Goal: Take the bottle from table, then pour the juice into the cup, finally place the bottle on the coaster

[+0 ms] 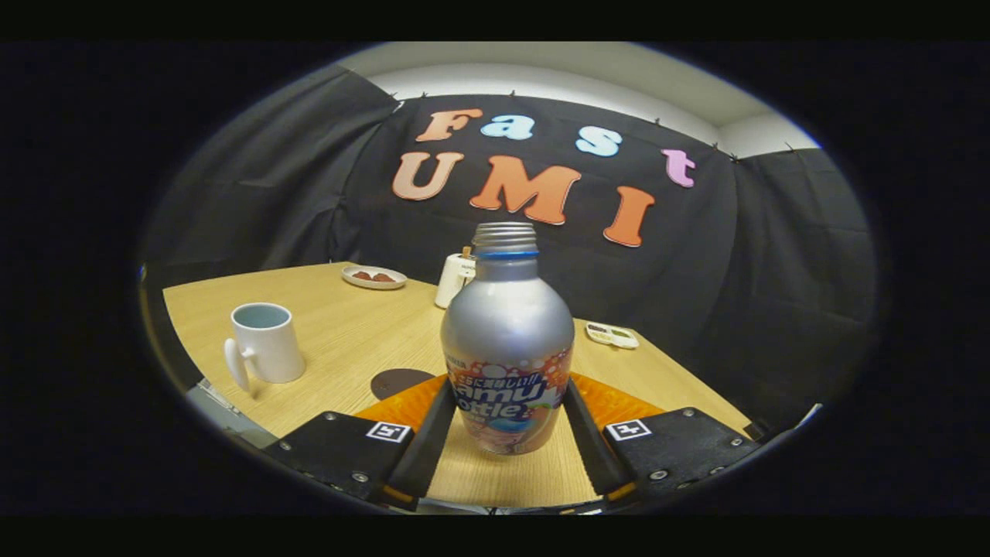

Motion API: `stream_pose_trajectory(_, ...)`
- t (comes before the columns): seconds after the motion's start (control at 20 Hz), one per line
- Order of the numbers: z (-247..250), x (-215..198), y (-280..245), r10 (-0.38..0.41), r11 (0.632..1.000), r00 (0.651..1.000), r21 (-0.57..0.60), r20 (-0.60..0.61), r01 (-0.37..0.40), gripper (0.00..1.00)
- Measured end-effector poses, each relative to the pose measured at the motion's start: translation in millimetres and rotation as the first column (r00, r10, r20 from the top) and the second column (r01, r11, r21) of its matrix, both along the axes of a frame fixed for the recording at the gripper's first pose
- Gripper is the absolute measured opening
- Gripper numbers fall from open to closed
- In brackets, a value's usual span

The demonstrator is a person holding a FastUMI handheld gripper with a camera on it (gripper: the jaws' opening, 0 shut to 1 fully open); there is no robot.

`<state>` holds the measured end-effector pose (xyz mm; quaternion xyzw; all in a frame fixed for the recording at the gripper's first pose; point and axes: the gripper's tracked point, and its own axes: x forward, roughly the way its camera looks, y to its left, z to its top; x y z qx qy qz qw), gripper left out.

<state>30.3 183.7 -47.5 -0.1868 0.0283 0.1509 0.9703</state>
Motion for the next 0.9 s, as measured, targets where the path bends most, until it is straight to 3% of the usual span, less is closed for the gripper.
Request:
stream_pose_trajectory(0.45, 22, -10, 31, 0.007, 0.991, 0.996, -0.135, 0.09, 0.005, 0.77)
stream_pose_trajectory(0.9, 19, -15, 63, 0.038, 0.939, 0.988, -0.344, 0.148, 0.016, 0.77)
